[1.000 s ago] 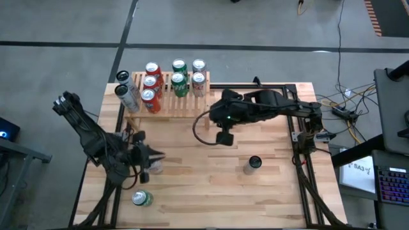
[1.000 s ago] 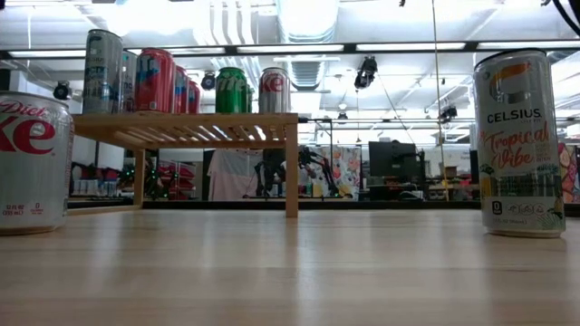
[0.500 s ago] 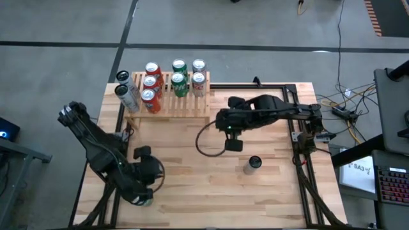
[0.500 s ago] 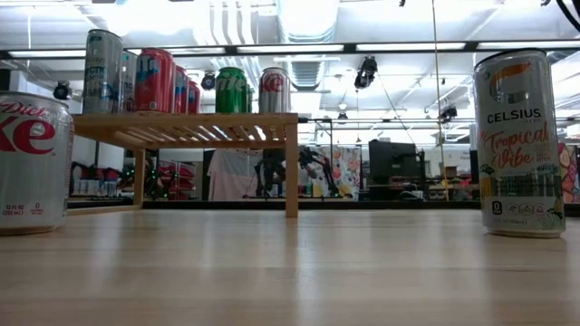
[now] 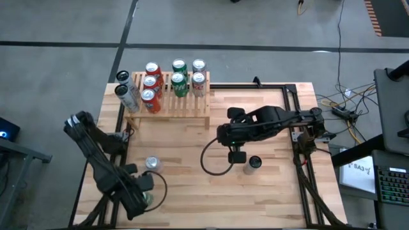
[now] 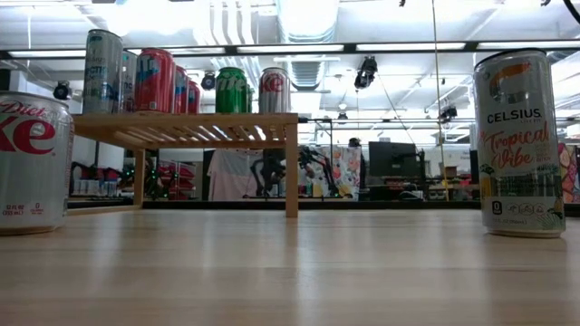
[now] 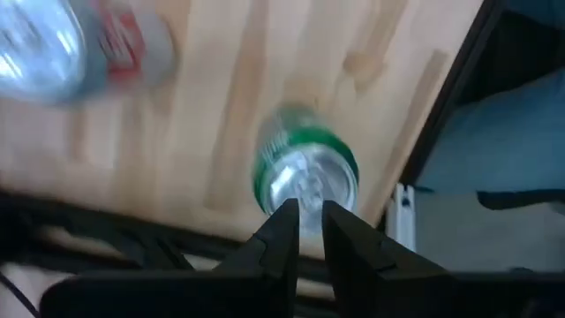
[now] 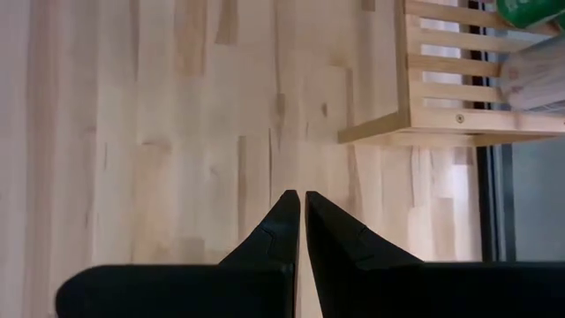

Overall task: Place canned beverage on shelf
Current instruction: Put the green soda can on the shelf aligned with the other green soda can

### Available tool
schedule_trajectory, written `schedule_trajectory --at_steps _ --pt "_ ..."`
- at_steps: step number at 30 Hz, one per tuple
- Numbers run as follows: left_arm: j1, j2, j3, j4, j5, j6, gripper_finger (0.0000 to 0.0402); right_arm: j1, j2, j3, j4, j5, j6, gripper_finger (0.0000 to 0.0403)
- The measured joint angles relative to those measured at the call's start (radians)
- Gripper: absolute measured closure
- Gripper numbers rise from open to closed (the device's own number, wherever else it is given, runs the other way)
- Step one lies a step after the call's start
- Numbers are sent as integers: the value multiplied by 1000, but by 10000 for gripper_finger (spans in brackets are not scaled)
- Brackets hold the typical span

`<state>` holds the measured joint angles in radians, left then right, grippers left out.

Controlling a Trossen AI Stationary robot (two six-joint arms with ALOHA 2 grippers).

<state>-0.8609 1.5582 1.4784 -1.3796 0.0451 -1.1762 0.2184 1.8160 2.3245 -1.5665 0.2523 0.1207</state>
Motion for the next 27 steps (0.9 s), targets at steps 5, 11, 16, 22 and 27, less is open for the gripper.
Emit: schedule_trajectory --at_steps 5,11,16,22,27 --pt "-42 15 7 -1 99 -137 351 0 0 -3 11 2 18 390" --pt "-108 35 32 2 28 -166 292 0 0 -4 51 2 18 390" --pt "-148 78 33 -24 -6 -168 207 0 0 -4 76 2 17 390" --pt "-157 135 33 -52 -8 -121 101 0 0 -4 91 2 18 390" --pt "-159 157 33 -66 -49 -45 55 0 0 -4 91 2 26 390"
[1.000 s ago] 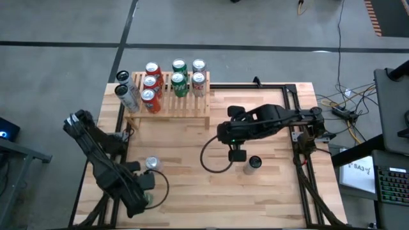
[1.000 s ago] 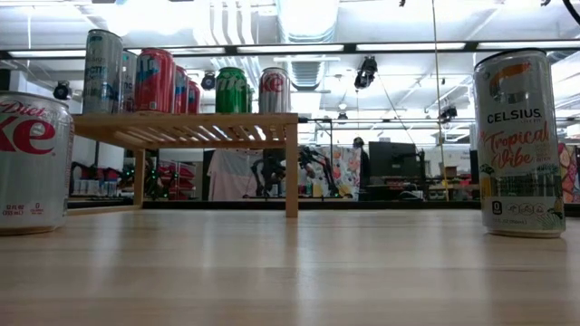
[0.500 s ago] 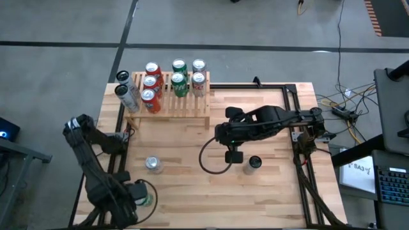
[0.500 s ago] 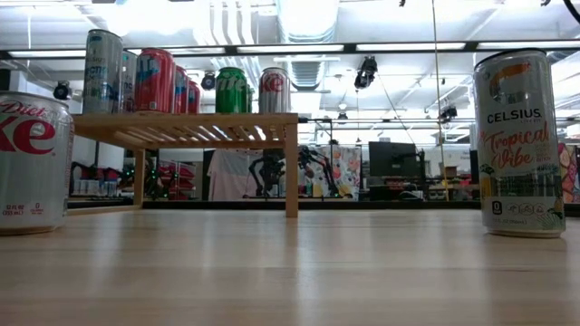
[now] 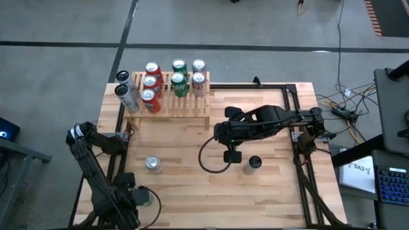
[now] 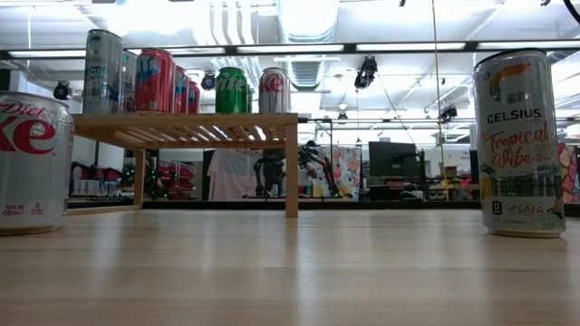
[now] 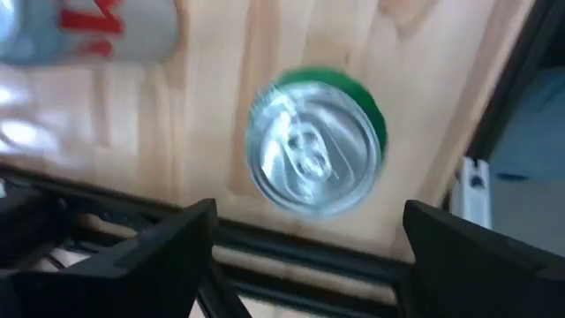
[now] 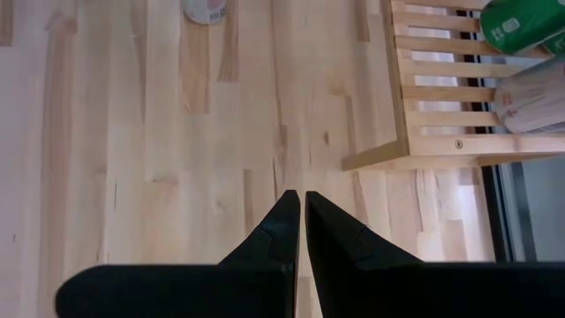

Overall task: Place canned beverage on shelf
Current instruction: Put the green soda can on the shelf aligned with the other green soda can

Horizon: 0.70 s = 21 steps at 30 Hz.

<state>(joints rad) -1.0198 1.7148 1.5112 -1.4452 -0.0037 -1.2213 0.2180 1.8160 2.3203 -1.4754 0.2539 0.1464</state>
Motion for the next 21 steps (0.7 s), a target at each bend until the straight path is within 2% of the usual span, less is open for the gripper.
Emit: schedule_trajectory --at_steps 6,21 --pt "0 -4 0 -8 -83 16 47 0 0 0 0 0 12 390" --pt "0 4 -11 30 -130 -11 47 0 0 0 0 0 11 390"
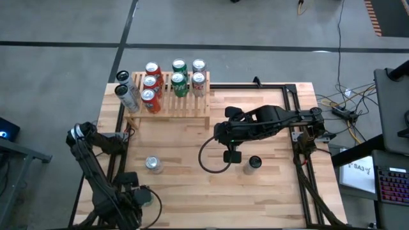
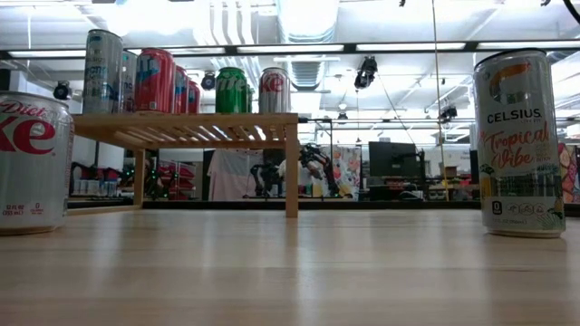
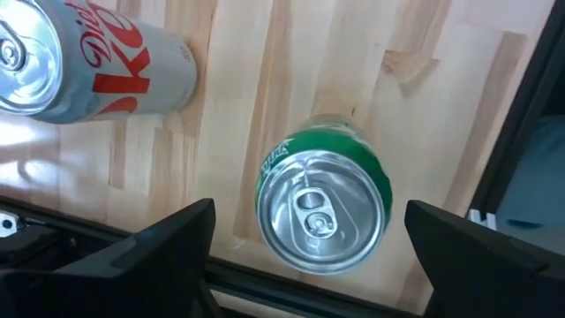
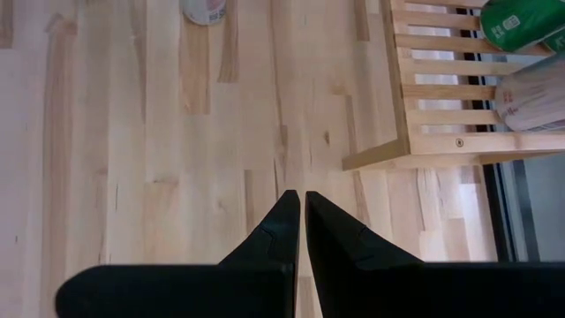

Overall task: Place canned beverage on shelf
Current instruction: Put the green soda can on the shelf aligned with the other green soda can

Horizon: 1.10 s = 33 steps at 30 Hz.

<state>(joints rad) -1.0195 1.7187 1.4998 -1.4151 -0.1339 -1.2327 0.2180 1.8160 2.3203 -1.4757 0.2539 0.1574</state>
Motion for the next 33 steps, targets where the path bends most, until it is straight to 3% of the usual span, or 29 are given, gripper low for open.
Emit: schedule_trajectory --at_steps 33 --pt "-1 0 -193 175 -11 -11 59 -1 0 -36 25 1 -12 390"
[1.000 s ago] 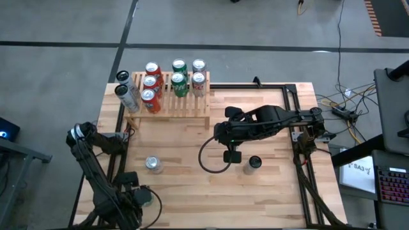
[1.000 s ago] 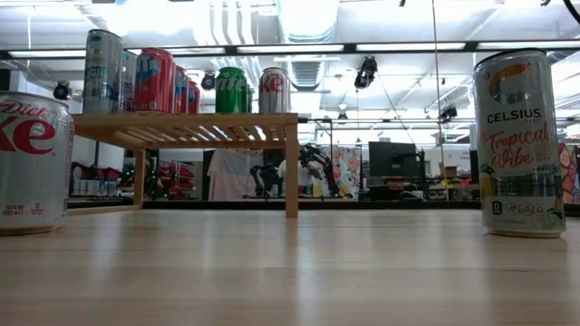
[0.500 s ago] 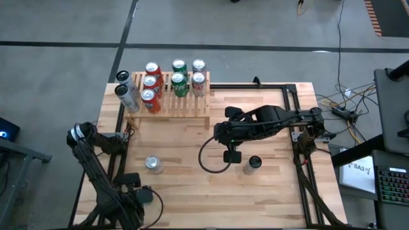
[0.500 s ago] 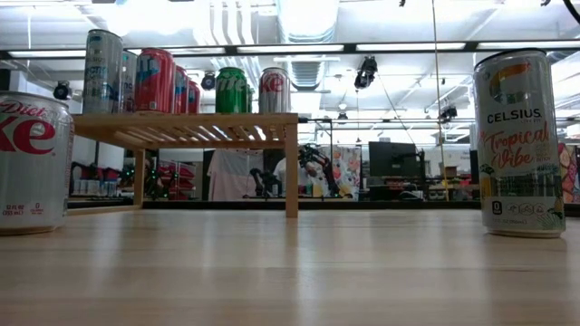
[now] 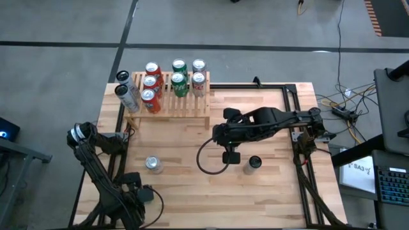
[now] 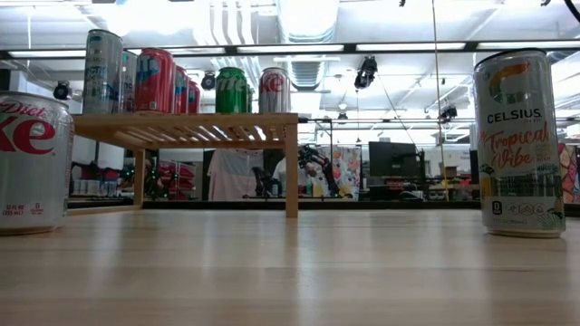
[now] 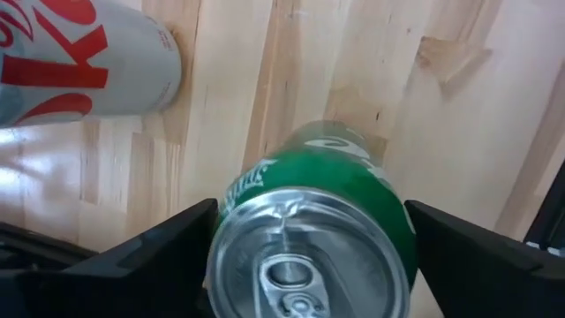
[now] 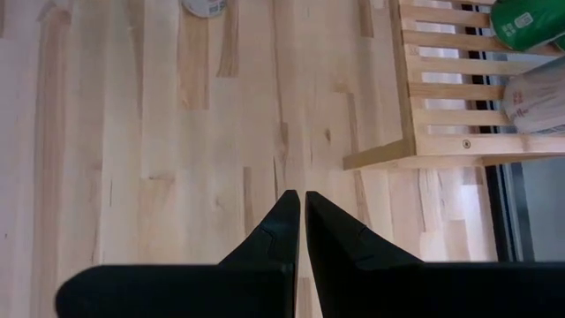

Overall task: Place canned beverage on shelf
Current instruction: Put the green soda can on the shelf aligned with the other green soda can

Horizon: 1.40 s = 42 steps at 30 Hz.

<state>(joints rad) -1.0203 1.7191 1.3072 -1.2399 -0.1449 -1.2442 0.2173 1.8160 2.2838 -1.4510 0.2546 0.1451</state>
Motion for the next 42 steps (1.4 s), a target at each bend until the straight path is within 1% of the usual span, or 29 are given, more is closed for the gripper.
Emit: schedule_trajectory --at_steps 5,8,11,14,16,19,22,26,31,37,42 --pt "1 0 3 -7 4 0 114 0 0 -21 7 0 -5 390" --pt "1 1 22 -10 7 0 114 0 0 -27 10 0 -19 390" --pt "1 1 70 -33 7 0 114 0 0 -27 13 0 -31 390" --pt "5 1 142 -107 3 -1 114 0 0 -27 13 -1 -38 390" --pt "10 1 209 -162 -17 -4 114 0 0 -27 9 -18 -39 390" --pt "27 1 323 -241 -75 -3 114 0 0 -27 -13 -69 -43 390" --pt "51 1 436 -337 -151 24 114 1 0 -27 -46 -84 -54 390" --pt "111 -17 533 -325 -248 160 114 0 -7 -27 -92 -105 -55 390" --pt "241 -38 624 -331 -291 418 114 0 -35 -27 -118 -106 -60 390" --pt "435 -58 721 -333 -290 786 114 0 -92 -27 -120 -137 -68 390" --pt "655 -58 837 -331 -284 1063 114 0 -129 -27 -119 -143 -66 390"
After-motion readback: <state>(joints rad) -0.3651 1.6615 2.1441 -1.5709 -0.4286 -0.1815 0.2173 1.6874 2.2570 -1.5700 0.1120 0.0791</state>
